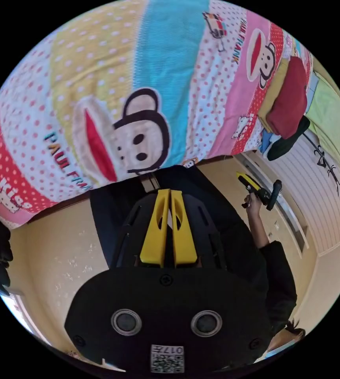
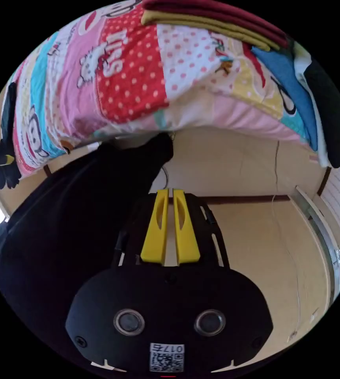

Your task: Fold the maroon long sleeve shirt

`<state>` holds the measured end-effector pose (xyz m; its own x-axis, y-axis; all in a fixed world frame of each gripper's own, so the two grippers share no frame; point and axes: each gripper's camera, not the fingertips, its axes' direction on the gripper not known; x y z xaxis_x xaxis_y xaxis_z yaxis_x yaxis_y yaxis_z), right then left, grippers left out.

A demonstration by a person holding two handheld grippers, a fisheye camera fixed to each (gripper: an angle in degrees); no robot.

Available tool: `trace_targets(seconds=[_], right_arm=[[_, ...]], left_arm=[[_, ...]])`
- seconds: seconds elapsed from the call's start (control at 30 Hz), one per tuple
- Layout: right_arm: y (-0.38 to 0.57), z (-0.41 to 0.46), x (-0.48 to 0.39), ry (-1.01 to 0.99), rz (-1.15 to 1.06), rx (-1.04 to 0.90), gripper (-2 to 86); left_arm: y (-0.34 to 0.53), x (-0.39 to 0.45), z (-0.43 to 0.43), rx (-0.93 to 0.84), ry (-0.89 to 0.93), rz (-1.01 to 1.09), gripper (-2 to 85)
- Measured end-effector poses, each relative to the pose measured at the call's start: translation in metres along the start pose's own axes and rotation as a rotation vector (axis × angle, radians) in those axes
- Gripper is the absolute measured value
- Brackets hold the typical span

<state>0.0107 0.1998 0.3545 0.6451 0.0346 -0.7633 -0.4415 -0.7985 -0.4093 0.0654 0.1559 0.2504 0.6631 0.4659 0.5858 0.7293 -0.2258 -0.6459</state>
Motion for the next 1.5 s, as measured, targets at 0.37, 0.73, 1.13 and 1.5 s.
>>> trace_targets(seconds=[0.37, 0.73, 1.13, 1.5], right_arm=[[-0.027, -0.191, 0.108, 0.059, 0.152, 0.77, 8.2], [-0.072, -0.061, 0.248, -0.729, 0.283, 0.353, 8.1], [-0.056, -0.162, 0.107, -1.226, -0.578, 0.613, 3.2], [-0.02, -0.116, -0.119, -0.768, -1.249, 0.139, 2.6]], left_arm=[[-0.028, 0.214, 0.156, -0.12, -0.238, 0.375, -1.0], [0.008, 0.169, 0.144, 0.179, -0.167, 0.233, -1.0], [0.1, 0.13, 0.092, 0.763, 0.243, 0.191, -1.0], [0.171, 0.063, 0.12, 0.995, 0.323, -0.084, -0.9]])
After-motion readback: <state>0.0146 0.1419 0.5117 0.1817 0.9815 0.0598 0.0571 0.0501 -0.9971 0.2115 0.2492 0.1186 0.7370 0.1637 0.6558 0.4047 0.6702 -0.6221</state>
